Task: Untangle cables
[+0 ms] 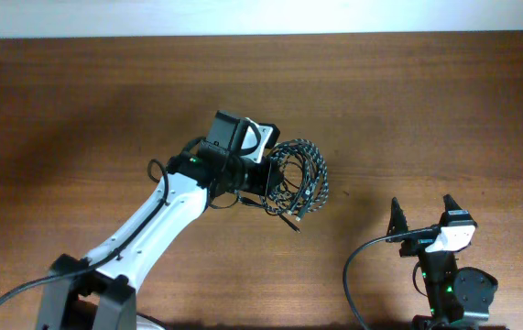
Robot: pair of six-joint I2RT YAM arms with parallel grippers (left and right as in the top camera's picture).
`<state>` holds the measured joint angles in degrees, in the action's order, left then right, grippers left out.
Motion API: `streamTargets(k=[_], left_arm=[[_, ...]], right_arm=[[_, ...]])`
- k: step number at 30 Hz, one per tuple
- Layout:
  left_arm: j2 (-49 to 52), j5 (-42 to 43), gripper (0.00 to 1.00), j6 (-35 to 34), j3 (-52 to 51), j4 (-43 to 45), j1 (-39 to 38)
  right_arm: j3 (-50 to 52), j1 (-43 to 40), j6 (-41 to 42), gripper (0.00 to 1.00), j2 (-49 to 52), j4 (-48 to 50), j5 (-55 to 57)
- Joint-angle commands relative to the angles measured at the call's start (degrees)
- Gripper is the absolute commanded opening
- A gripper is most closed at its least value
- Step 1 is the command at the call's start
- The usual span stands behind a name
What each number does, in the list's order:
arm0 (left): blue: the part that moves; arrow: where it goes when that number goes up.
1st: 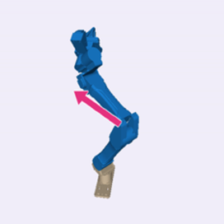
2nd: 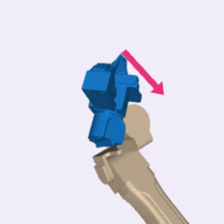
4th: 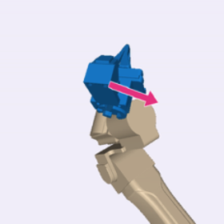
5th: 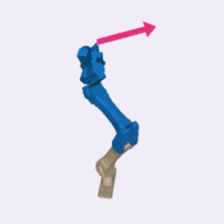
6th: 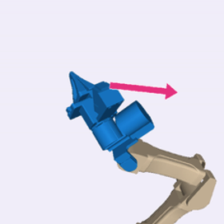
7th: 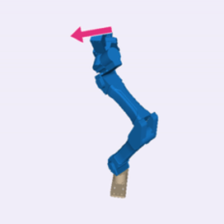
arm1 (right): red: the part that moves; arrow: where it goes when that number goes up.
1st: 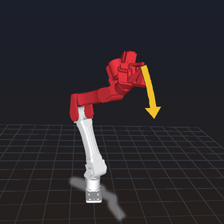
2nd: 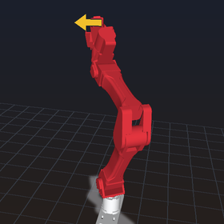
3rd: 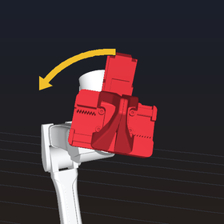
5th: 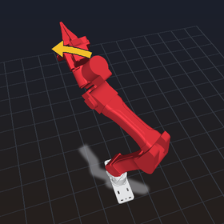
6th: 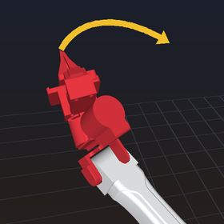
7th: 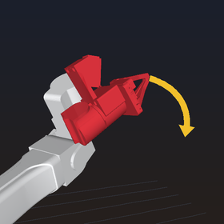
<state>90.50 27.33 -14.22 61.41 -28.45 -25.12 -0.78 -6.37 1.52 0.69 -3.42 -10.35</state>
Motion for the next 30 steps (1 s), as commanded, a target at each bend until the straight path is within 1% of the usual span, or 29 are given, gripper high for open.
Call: streamTargets(k=[1, 2, 3, 4, 5, 6, 7, 8, 9, 10, 11, 12, 14, 16, 18, 20, 21, 22, 23, 24, 26, 28, 29, 30], left_arm=[[-4.1, 6.0, 0.0, 0.6, 1.2, 1.9, 0.0], [-4.1, 6.0, 0.0, -2.3, 1.2, 3.1, 0.0], [-4.1, 6.0, 0.0, -3.6, 1.2, 3.4, 0.0], [-4.1, 5.9, 0.0, -5.8, 1.2, 4.0, 0.0], [-4.1, 5.9, 0.0, -5.9, 1.2, 4.2, 0.0], [-4.1, 5.9, 0.0, -5.9, 1.2, 4.2, 0.0], [-4.1, 6.0, 0.0, -5.9, 1.2, 4.2, 0.0], [-4.1, 5.9, 0.0, -5.9, 1.2, 4.2, 0.0], [-4.1, 5.9, 0.0, -5.9, 1.2, 4.2, 0.0], [-4.1, 5.7, 0.0, -5.9, 1.2, 4.3, 0.0], [-4.1, 4.4, 0.0, -5.9, 1.2, 4.4, 0.0], [-4.1, -0.3, 0.0, -5.9, 1.2, 4.5, 0.0], [-4.1, -5.8, 0.0, -5.9, 1.2, 5.6, 0.0], [-4.1, -5.7, 0.0, -5.9, 1.2, 7.9, 0.0], [-4.1, -5.7, 0.0, -5.9, 1.2, 8.7, 0.0], [-4.1, -5.7, 0.0, -5.5, 1.2, 9.1, 0.0], [-4.1, -5.7, 0.0, -5.5, 1.2, 9.5, 0.0], [-4.1, -5.5, 0.0, -5.6, 1.2, 9.4, 0.0], [-4.1, -2.1, 0.0, -5.8, 1.2, 9.2, 0.0], [-4.1, 2.5, 0.0, -5.9, 1.2, 9.3, 0.0], [-4.1, 7.3, 0.0, -5.9, 1.2, 9.1, 0.0], [-4.1, 13.2, 0.0, -5.9, 1.2, 9.7, 0.0], [-4.1, 16.8, 0.0, -5.9, 1.2, 9.7, 0.0], [-4.1, 19.6, 0.0, -5.9, 1.2, 9.7, 0.0]], right_arm=[[0.5, 0.6, 0.4, 0.99, -0.4, -0.2, 0.5], [0.5, 0.6, 0.4, 0.99, -0.4, -0.2, 0.5], [0.5, 0.6, 0.5, 0.99, -0.4, -0.2, 0.0], [0.5, 0.7, 4.4, 0.99, -0.4, 0.0, -3.0], [0.5, 0.7, 13.5, 0.99, -0.3, 0.2, -5.5], [0.5, 0.7, 24.7, 0.99, -0.2, 0.4, -10.6], [0.5, 0.7, 30.9, 0.99, -0.2, 0.7, -20.9], [0.5, 0.7, 30.9, 0.99, -0.2, 0.6, -28.9], [0.5, 0.7, 30.9, 0.99, -0.2, 0.6, -32.5], [0.5, 0.7, 30.9, 0.99, -0.2, 1.1, -38.6], [0.5, 0.7, 31.1, 0.99, -0.2, 2.9, -39.3], [0.5, 0.7, 32.0, 0.99, -0.2, 5.1, -38.9], [0.3, 0.7, 32.0, 0.99, -0.2, 7.7, -30.3], [-0.8, 0.7, 32.0, 0.99, 0.5, 7.0, -28.8], [-4.7, 0.7, 35.0, 0.98, 6.4, 5.7, -28.1], [-10.7, 0.7, 33.8, 0.99, 16.5, 1.8, -28.6], [-13.7, 0.7, 27.6, 0.99, 22.2, 0.0, -28.8], [-16.2, 0.7, 23.5, 0.99, 26.3, -0.1, -29.0], [-21.3, 0.7, 22.7, 0.99, 32.2, 0.0, -33.0], [-24.2, 0.7, 22.7, 0.99, 35.1, 0.2, -38.6], [-26.1, 0.7, 23.2, 0.99, 38.1, 2.8, -50.3], [-26.1, 0.7, 24.7, 1.0, 40.0, 2.9, -51.9], [-26.1, 0.7, 26.8, 0.74, 41.5, 3.1, -52.0], [-26.1, 0.9, 28.7, 0.62, 42.6, 3.0, -52.1]])
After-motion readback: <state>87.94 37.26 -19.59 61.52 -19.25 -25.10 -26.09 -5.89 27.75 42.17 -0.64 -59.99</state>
